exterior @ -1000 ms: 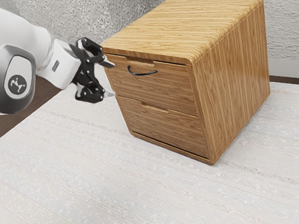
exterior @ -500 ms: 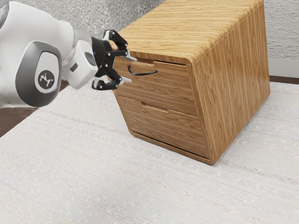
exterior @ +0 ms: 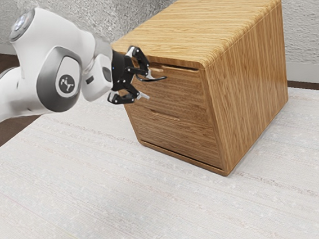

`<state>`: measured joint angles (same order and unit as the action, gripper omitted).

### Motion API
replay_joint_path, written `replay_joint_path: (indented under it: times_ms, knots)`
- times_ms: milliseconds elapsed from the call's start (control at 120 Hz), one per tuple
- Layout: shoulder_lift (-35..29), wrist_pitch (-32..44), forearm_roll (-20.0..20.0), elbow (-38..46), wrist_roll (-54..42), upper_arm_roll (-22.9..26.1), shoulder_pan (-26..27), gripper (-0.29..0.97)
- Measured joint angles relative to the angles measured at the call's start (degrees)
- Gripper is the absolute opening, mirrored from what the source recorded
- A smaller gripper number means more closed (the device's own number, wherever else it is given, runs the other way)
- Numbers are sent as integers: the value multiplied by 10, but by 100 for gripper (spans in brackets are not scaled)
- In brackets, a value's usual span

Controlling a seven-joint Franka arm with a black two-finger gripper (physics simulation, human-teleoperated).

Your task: Pull the drawer handle with one arm to open the drawer

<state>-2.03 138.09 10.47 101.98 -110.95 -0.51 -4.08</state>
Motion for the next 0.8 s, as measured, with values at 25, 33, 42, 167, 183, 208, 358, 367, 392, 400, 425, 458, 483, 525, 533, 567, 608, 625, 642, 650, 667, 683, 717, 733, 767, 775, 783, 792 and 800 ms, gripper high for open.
replay_joint_path:
  times_ms: [25, 33, 42, 167, 183, 208, 358, 367, 392, 400, 425, 458, 483, 525, 533, 567, 608, 625, 642, 650, 667, 683, 717, 733, 767, 775, 783, 792, 800]
  knots:
    - [-1, 0, 1, 1, -3, -1, 1, 17]
    - [-1, 0, 1, 1, -4, -1, 1, 17]
    - [-2, 0, 1, 1, -5, -2, 1, 16]
    - [-14, -1, 5, 11, -15, -3, 1, 0]
    - [-18, -1, 5, 15, -16, -3, 0, -3]
    - [-24, -2, 6, 22, -17, -2, -1, -6]
    - [-56, -5, 6, 61, -24, -2, -8, -11]
    - [-59, -6, 6, 63, -24, -2, -9, -11]
    - [-67, -8, 6, 71, -24, -2, -10, -11]
    - [-70, -9, 6, 73, -24, -2, -10, -11]
    - [-80, -11, 6, 81, -24, -2, -11, -10]
    - [-92, -14, 5, 90, -24, -2, -12, -12]
    - [-100, -15, 6, 96, -25, -2, -11, -11]
    - [-111, -16, 7, 106, -26, -4, -9, -11]
    - [-113, -16, 7, 108, -26, -5, -8, -11]
    - [-119, -18, 7, 114, -27, -9, -5, -11]
    - [-126, -21, 9, 121, -28, -15, -1, -11]
    - [-129, -22, 9, 123, -28, -16, -1, -11]
    - [-131, -23, 9, 125, -28, -17, -1, -11]
    - [-132, -23, 9, 125, -29, -17, -1, -11]
    - [-135, -24, 9, 127, -29, -18, 0, -11]
    - [-138, -26, 9, 128, -29, -18, 0, -12]
    - [-142, -28, 9, 131, -29, -19, 0, -12]
    - [-144, -29, 9, 132, -29, -18, 0, -12]
    - [-148, -32, 8, 134, -29, -19, 1, -11]
    - [-149, -33, 8, 134, -29, -20, 1, -11]
    - [-149, -33, 8, 134, -29, -21, 2, -11]
    - [-150, -34, 8, 135, -29, -22, 2, -10]
    - [-150, -34, 8, 135, -29, -24, 3, -10]
